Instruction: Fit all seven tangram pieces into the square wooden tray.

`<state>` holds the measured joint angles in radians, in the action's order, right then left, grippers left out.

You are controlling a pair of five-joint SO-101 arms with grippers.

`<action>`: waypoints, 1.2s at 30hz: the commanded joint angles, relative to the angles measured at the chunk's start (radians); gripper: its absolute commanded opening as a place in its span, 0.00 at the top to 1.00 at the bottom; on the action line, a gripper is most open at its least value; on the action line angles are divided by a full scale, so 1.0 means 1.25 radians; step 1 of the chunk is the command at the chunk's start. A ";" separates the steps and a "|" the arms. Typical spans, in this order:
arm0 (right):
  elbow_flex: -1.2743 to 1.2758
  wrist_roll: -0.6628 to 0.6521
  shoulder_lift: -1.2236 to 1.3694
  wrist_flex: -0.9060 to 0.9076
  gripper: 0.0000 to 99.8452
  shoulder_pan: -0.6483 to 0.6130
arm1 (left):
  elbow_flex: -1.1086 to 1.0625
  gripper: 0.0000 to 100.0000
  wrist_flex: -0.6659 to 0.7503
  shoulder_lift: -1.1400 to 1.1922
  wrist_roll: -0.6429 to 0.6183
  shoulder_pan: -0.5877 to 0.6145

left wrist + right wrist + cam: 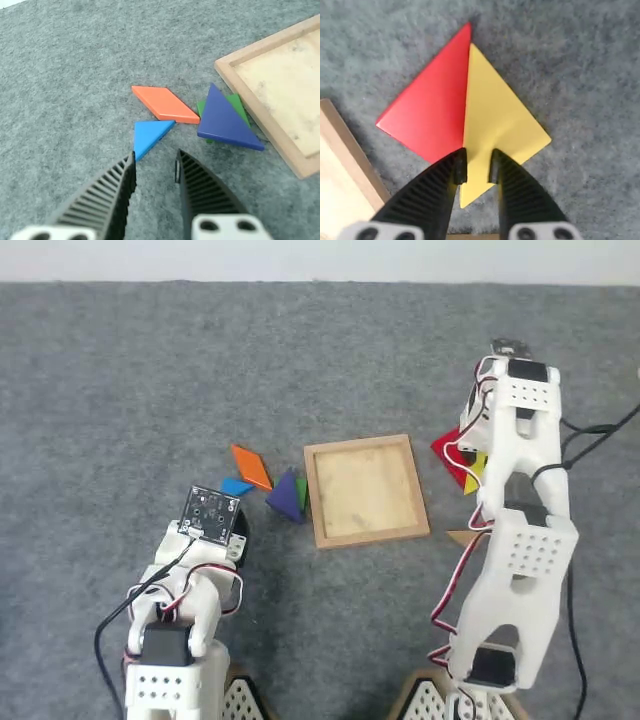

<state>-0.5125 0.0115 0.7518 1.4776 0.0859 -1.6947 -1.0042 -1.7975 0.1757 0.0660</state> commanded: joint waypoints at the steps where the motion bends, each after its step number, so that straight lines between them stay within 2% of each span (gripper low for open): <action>1: 0.009 0.004 0.018 0.010 0.96 0.037 | 0.009 0.87 -0.004 -0.004 0.010 0.002; 5: 0.011 -0.032 0.018 0.010 0.97 0.075 | 0.009 0.87 -0.004 -0.004 0.010 0.002; 9: 0.032 -0.077 0.018 0.026 0.98 0.068 | 0.009 0.87 -0.004 -0.004 0.010 0.002; 13: 0.034 -0.085 0.010 0.036 0.98 0.067 | 0.009 0.87 -0.004 -0.004 0.010 0.002; 17: 0.033 -0.086 -0.083 0.037 0.97 0.063 | 0.009 0.87 -0.004 -0.004 0.010 0.002; 24: 0.037 -0.080 -0.213 0.039 0.84 0.062 | 0.009 0.87 -0.004 -0.004 0.010 0.002; 30: 0.037 -0.083 -0.128 0.020 0.73 0.034 | 0.009 0.87 -0.004 -0.004 0.010 0.002; 36: 0.034 -0.058 -0.075 -0.026 0.68 0.006 | 0.009 0.87 -0.004 -0.004 0.010 0.002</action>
<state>-0.4572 -0.0821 0.6690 1.4914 0.1181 -1.6947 -1.0042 -1.7975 0.1757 0.0644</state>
